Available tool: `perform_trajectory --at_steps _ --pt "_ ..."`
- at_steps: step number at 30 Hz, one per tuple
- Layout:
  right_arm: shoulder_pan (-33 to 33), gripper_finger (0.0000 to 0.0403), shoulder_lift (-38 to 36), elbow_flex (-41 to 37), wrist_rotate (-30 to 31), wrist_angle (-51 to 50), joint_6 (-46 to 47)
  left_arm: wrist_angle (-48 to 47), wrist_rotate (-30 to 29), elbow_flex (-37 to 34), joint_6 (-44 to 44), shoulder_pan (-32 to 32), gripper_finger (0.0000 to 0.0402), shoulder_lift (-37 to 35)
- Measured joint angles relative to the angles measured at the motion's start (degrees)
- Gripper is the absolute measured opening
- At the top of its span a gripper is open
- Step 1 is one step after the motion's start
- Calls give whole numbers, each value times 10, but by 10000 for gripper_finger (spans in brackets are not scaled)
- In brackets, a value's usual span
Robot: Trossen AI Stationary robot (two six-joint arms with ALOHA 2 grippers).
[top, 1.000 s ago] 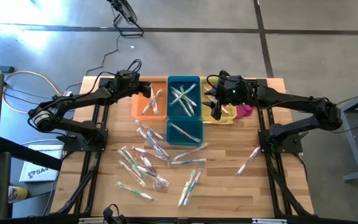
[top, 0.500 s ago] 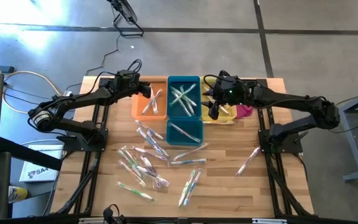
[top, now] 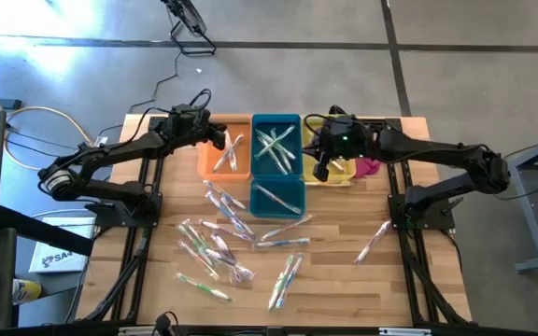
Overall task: Pick & Place Toothbrushes
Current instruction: Put the violet toothbrush into the yellow bin
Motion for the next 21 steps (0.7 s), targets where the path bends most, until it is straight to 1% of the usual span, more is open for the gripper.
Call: perform_trajectory --at_steps 4,7,9,13,17,21 --pt "-7 3 -23 0 4 -32 -15 -18 1 0 25 -2 44 -32" --pt "-19 3 -32 -17 4 -39 -18 -43 -18 0 41 -21 44 -55" --pt "-27 3 -35 -43 -3 -11 -18 -52 -39 -7 54 -40 44 -74" --pt "-49 3 -38 -100 -41 59 0 -53 -66 -23 63 -88 44 -109" --pt "-67 3 -39 -142 -76 140 17 -52 -69 -27 93 -130 44 -147" --pt "-70 4 -39 -170 -81 223 29 -53 -69 -27 120 -169 44 -181"
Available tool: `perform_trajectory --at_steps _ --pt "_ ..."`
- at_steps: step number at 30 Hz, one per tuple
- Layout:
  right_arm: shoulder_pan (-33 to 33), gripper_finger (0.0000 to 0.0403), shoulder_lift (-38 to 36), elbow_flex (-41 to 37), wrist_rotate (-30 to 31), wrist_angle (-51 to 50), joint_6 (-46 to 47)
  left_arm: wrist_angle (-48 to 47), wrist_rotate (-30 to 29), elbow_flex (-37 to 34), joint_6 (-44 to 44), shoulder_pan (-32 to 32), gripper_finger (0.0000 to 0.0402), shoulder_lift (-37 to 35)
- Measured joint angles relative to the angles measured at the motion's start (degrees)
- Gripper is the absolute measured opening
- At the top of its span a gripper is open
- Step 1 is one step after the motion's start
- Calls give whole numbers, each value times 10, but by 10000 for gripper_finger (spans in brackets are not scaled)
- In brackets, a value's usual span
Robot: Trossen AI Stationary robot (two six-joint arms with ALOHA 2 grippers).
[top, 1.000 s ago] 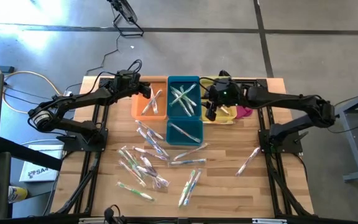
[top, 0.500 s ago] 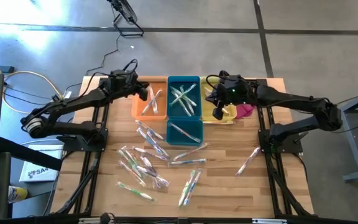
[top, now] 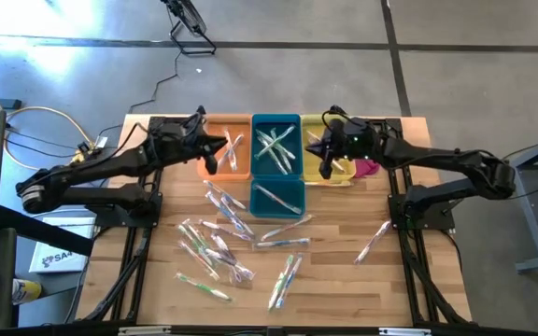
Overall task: Pick & Place Toothbrushes
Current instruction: Put the violet toothbrush into the yellow bin
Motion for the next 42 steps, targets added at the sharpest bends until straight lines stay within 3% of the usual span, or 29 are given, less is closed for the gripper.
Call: perform_trajectory --at_steps 10,16,22,28,42 --pt "1 3 -19 -70 -27 115 16 -17 -7 0 82 -82 44 -70" --pt "2 3 -83 -128 -17 152 26 -75 -74 -1 71 -116 44 -103" --pt "1 3 -156 -164 -20 160 32 -90 -95 -1 62 -145 44 -112" --pt "2 3 -193 -174 -29 158 38 -87 -104 -1 60 -151 44 -111" --pt "2 3 -195 -174 -59 158 44 -89 -104 -1 73 -150 44 -112"
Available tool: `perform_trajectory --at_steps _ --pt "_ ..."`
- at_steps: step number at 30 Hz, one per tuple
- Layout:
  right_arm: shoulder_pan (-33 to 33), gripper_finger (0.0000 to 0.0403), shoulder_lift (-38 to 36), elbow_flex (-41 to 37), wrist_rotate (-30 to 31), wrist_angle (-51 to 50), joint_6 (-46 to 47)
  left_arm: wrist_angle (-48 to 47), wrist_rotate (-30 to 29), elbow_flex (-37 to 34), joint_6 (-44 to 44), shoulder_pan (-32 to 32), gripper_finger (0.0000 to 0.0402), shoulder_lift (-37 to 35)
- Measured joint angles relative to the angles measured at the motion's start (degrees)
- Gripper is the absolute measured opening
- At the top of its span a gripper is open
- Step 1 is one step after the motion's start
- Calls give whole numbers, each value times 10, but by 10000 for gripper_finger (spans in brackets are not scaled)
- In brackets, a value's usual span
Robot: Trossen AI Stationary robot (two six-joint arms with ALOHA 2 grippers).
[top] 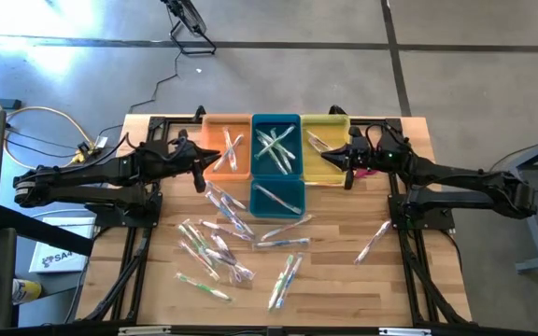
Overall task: Pick & Place Toothbrushes
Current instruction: Put the violet toothbrush into the yellow bin
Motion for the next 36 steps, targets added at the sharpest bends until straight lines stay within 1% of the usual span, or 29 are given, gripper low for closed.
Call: perform_trajectory --at_steps 6,10,12,16,18,20,23,25,34,36 --pt "0 3 0 0 8 0 -3 -2 0 0 -1 0 44 1" --pt "0 3 0 0 2 0 1 8 1 0 -15 0 44 1" --pt "0 3 0 0 -1 0 -1 18 18 0 -10 0 44 1" --pt "0 3 0 0 -8 -1 0 17 60 0 29 0 44 1" --pt "0 3 0 0 -8 -1 0 19 69 0 30 0 43 9" --pt "0 3 0 0 -8 0 0 16 69 1 34 0 36 18" --pt "0 3 0 0 -8 0 0 12 69 4 49 0 13 31" --pt "0 3 0 0 -8 0 1 -23 69 16 48 -1 4 39" --pt "0 3 0 0 -7 1 1 -182 68 97 26 -5 1 102" --pt "0 3 1 0 -7 0 0 -202 65 112 25 -13 1 113"
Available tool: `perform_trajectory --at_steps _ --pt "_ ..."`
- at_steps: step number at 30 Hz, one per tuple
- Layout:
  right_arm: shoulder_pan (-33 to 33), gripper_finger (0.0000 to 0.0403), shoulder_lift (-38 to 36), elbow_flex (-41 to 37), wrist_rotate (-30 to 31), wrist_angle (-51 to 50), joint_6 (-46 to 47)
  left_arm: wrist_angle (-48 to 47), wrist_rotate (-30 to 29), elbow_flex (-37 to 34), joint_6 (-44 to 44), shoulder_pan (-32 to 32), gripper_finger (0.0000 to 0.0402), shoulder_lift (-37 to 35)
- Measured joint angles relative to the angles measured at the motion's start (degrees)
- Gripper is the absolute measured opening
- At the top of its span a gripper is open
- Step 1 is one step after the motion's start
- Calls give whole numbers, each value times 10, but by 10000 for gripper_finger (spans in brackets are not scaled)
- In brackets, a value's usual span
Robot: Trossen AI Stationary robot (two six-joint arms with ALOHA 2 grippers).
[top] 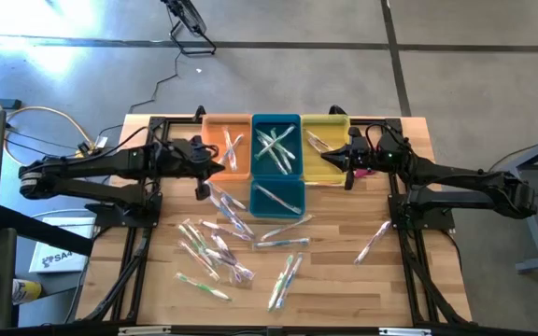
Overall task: Pick & Place Toothbrushes
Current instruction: Put the violet toothbrush into the yellow bin
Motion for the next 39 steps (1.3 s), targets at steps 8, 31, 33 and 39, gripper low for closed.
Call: perform_trajectory --at_steps 8,31,33,39 --pt "0 3 0 0 0 0 -1 -48 -20 26 -61 -72 0 33" --pt "0 3 0 0 16 0 0 -129 -111 40 -242 -240 0 85" --pt "0 3 0 0 16 0 0 -132 -111 40 -247 -243 0 103" --pt "0 3 0 0 15 0 0 -174 -79 39 -285 -242 0 152"
